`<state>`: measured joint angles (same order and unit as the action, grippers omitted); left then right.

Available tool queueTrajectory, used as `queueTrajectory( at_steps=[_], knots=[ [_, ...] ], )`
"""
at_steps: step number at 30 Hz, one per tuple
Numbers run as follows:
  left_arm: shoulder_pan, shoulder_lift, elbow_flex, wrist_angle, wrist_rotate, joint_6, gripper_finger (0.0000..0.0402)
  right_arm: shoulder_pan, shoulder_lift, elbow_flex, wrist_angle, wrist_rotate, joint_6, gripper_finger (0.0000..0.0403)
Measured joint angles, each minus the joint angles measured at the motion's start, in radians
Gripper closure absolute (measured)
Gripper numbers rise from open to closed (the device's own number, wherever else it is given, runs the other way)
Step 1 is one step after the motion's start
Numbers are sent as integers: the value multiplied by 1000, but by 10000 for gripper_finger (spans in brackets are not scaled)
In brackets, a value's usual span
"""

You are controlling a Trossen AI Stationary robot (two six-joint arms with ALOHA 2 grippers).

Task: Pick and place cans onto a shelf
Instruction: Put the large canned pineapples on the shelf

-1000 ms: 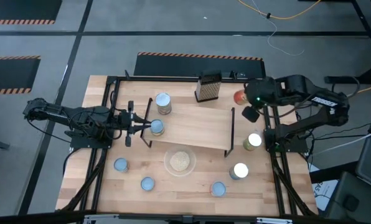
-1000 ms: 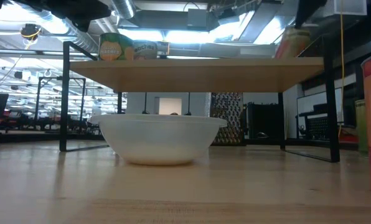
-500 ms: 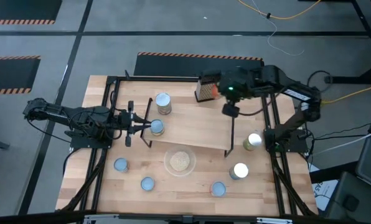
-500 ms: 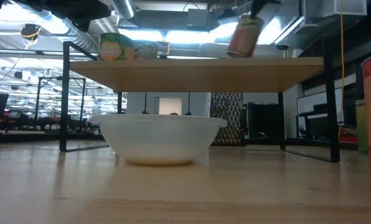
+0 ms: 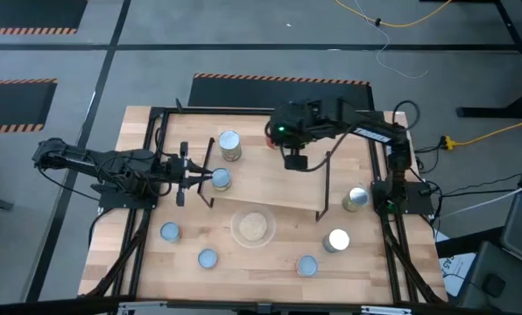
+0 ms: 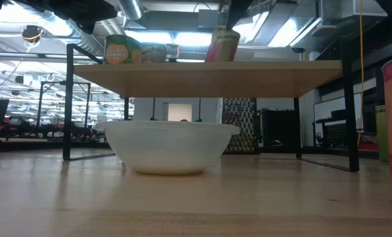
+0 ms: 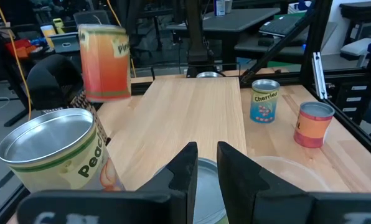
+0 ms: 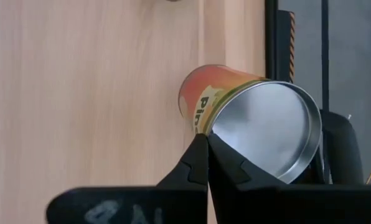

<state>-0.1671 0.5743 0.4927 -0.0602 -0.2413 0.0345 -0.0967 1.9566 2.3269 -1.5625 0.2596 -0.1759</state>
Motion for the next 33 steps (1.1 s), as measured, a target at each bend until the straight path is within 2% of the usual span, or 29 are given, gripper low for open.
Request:
queueTrajectory(
  at_steps=[8, 14, 21, 33],
  knots=[
    [0, 0, 0, -7, 0, 0, 347, 0, 62, 4, 15, -7, -45, 403],
    [0, 0, 0, -8, 0, 0, 347, 0, 63, 4, 72, -135, -46, 403],
    [0, 0, 0, -8, 0, 0, 347, 0, 63, 4, 125, -233, -46, 403],
    [0, 0, 0, -8, 0, 0, 347, 3, 72, 4, 144, -237, -43, 403]
  ],
)
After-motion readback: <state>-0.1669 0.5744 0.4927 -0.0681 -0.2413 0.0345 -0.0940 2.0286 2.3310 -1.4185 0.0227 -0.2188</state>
